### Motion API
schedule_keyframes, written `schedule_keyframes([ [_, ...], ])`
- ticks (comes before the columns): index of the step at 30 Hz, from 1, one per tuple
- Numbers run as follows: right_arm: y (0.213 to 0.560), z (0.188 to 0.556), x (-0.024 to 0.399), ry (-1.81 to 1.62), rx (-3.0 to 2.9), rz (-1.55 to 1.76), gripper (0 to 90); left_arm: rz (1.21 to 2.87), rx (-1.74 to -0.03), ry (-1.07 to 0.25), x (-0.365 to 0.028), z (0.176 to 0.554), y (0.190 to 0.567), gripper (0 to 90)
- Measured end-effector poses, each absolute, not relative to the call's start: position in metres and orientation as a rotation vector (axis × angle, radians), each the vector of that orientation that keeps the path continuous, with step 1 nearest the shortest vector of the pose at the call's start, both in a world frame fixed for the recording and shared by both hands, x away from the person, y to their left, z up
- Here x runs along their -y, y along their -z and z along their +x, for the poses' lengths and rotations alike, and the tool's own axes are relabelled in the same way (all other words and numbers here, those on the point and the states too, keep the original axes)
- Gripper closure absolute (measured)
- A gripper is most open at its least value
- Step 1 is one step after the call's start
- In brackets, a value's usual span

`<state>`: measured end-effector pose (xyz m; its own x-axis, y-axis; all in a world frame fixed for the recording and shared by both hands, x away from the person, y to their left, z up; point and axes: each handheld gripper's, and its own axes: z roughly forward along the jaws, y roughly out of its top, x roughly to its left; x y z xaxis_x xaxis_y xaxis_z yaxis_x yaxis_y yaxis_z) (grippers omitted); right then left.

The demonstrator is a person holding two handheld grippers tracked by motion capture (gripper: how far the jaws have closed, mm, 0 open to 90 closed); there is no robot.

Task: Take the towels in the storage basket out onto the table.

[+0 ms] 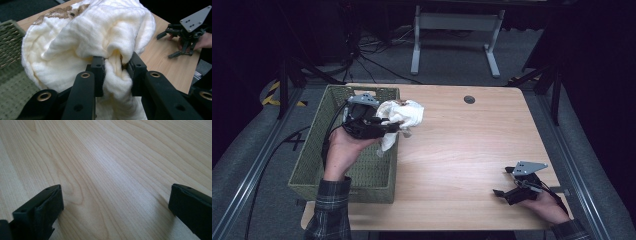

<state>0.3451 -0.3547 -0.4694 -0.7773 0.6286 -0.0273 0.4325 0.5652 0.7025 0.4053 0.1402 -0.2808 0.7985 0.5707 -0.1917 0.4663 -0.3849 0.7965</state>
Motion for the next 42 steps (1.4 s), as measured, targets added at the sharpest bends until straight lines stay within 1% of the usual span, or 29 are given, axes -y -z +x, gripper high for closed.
schedule_keyframes([
  [6, 0.469, 0.345, 0.355, -1.023, -2.526, 0.878, 0.0, 2.058, -0.712, -0.127, -0.122, 0.404, 0.279, 72.2],
  [25, 0.469, 0.345, 0.355, -1.023, -2.527, 0.88, 0.0, 2.088, -0.549, -0.029, -0.064, 0.4, 0.287, 72.3],
  [33, 0.469, 0.345, 0.355, -1.023, -2.527, 0.88, 0.0, 2.114, -0.476, -0.013, -0.038, 0.398, 0.296, 72.3],
  [38, 0.469, 0.345, 0.355, -1.023, -2.527, 0.88, 0.0, 2.136, -0.449, 0.019, -0.02, 0.395, 0.306, 72.3],
  [42, 0.469, 0.345, 0.355, -1.023, -2.527, 0.881, 0.1, 2.15, -0.429, 0.021, -0.007, 0.393, 0.315, 72.3],
])
